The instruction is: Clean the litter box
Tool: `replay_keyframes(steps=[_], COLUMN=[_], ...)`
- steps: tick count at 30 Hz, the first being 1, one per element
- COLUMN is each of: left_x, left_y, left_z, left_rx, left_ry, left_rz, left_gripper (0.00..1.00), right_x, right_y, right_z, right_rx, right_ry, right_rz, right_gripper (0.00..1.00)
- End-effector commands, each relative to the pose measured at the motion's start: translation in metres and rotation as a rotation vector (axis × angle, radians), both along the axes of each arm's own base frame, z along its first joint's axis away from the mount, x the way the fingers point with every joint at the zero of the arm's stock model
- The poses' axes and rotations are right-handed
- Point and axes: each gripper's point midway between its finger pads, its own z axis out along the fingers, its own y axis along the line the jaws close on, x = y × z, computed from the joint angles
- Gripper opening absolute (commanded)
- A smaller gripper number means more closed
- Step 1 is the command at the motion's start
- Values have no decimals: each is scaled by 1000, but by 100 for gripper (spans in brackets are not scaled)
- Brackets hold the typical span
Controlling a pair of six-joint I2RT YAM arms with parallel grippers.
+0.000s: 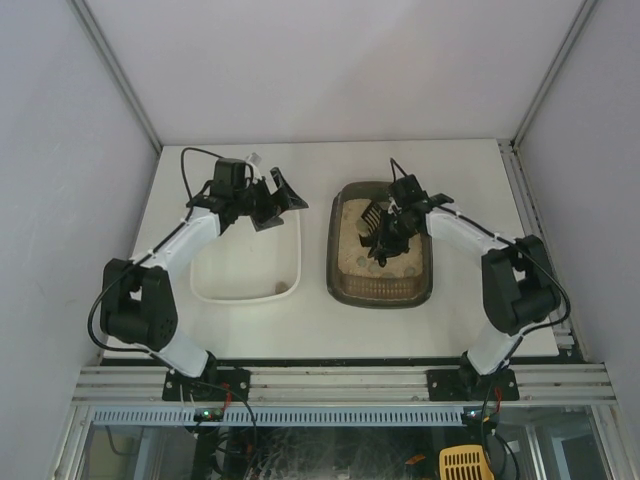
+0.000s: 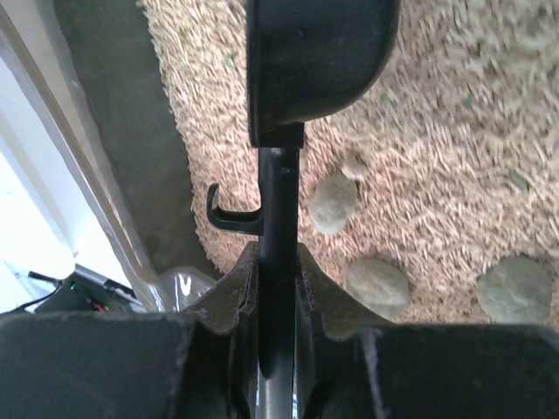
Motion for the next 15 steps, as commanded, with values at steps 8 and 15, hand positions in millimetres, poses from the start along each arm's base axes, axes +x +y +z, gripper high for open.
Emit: replay_keyframes(steps=[8,15], left_x=[-12,-11], left_y=[-2,4], left_z=[26,22], left_rx=[-23,24], left_ry=[-85,-113], left_rz=[-69,-74], left_gripper=[100,100], right_x=[-31,-51], right_y=[-13,-12], right_z=[50,52], right_rx=[249,384], right_ry=[-148,-276], right_rz=[-108,-114], right_gripper=[0,0])
